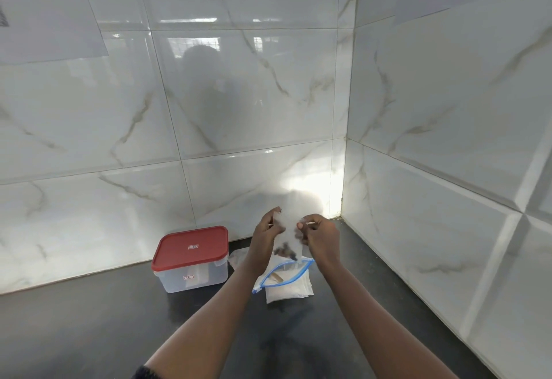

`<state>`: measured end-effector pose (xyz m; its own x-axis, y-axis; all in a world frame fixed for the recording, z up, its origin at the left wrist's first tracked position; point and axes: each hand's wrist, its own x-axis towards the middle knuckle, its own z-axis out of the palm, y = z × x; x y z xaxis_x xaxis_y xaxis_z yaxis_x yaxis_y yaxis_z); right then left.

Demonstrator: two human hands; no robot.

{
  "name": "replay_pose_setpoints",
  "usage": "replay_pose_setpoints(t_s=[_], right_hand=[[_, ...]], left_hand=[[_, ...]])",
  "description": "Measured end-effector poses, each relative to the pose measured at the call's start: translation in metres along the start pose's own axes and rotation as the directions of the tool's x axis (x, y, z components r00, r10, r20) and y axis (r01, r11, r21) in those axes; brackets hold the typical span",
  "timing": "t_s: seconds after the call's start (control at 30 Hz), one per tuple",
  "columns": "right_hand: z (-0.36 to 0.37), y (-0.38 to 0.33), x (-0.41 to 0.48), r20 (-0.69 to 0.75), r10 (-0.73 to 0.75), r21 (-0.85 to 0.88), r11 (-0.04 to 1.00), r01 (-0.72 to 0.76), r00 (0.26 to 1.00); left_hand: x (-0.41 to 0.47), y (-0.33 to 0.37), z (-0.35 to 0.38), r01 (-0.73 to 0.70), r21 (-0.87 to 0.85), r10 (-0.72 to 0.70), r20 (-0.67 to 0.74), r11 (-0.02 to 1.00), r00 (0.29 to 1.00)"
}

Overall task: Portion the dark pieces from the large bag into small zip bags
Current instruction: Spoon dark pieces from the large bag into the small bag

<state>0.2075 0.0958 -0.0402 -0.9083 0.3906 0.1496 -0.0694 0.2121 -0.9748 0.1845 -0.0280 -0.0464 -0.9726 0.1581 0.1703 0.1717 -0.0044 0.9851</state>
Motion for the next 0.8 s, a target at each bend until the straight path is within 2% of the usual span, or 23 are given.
replay_pose_setpoints(t_s=[0.17, 0.37, 0.57, 0.67, 0.8], right_hand=[[-0.009, 0.004, 0.007, -0.024, 0.042, 0.068, 0.997, -0.040, 0.999], [-0.015, 0.008, 0.010, -0.014, 0.037, 0.058, 0.998, -0.036, 0.999], [-0.022, 0.006, 0.010, -0.003, 0.011, 0.026, 1.000, -0.011, 1.000], [-0.022, 0.003, 0.010, -0.012, -0.016, -0.023, 1.000, 0.016, 1.000], [-0.019, -0.001, 0.010, -0.044, -0.052, -0.086, 0.995, 0.049, 0.998]], left_hand=[[0.002, -0.006, 0.003, 0.008, 0.061, -0.003, -0.084, 0.998, 0.996], [0.006, -0.013, 0.006, 0.021, 0.003, -0.020, -0.223, 1.000, 0.975], [0.007, -0.015, 0.006, 0.014, -0.069, -0.032, -0.265, 0.998, 0.964], [0.008, -0.014, 0.008, -0.007, 0.015, 0.011, -0.249, 1.000, 0.968], [0.012, -0.012, 0.014, -0.047, 0.240, 0.091, -0.175, 0.970, 0.980]])
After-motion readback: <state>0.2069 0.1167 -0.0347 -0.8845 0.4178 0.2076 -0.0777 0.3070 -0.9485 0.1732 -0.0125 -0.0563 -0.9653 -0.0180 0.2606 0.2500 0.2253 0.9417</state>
